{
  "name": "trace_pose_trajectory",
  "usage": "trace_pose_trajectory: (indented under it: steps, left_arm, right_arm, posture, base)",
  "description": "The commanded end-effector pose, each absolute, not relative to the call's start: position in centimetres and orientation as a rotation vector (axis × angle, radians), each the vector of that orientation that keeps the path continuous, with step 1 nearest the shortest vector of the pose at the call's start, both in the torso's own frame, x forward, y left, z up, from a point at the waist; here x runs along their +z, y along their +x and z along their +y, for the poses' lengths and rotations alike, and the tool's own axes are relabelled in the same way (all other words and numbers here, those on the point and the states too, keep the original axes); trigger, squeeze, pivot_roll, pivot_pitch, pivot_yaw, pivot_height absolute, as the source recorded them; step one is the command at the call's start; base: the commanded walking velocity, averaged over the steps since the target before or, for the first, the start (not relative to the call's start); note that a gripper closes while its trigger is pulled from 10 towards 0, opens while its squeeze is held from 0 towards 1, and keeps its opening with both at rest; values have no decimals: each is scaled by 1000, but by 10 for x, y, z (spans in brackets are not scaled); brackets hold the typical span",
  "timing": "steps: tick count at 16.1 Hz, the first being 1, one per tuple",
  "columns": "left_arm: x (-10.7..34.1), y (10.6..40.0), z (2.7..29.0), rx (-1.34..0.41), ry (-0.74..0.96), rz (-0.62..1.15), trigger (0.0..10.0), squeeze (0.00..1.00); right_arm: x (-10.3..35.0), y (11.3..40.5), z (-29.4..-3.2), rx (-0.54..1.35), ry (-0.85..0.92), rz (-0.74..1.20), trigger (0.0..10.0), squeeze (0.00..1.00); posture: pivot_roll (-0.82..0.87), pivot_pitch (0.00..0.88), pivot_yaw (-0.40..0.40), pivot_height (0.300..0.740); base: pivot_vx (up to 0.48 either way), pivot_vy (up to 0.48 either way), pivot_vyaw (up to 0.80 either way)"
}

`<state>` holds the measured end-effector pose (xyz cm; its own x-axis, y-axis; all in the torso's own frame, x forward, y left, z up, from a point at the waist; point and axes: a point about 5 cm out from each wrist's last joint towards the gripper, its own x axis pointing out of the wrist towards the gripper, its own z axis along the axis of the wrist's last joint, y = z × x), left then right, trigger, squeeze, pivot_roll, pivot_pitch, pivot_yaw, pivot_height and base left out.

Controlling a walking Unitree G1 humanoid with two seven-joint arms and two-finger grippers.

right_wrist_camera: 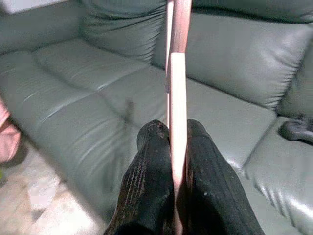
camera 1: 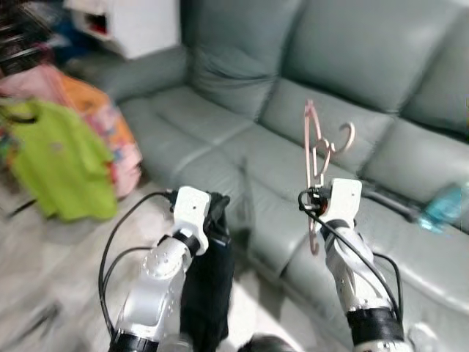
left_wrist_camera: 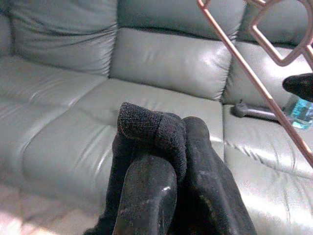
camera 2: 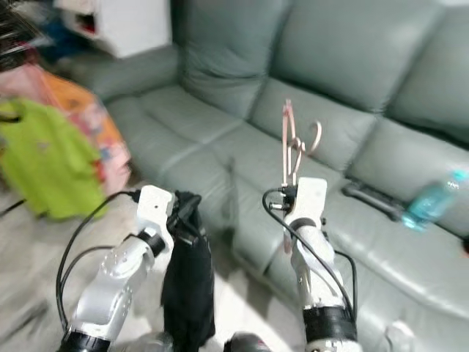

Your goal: Hang hanger

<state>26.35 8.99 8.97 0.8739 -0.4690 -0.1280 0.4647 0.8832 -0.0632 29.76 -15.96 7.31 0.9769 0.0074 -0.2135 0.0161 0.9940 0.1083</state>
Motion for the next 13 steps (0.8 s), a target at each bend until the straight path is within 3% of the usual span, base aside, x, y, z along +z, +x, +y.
trace_pose_trajectory:
  steps: [1, 13]
  left_arm:
    - [99, 267, 93, -482, -29, 96, 10000, 0]
    - [98, 267, 92, -481, -20, 106, 10000, 0]
  right_arm:
    - [78, 301, -154, 11, 117, 193, 10000, 0]
    - [77, 300, -151, 18, 123, 195, 10000, 0]
  posture:
    - [-26, 52, -22, 740]
    - [-26, 60, -20, 740]
  base:
    - [289, 382, 0]
    - [278, 392, 0]
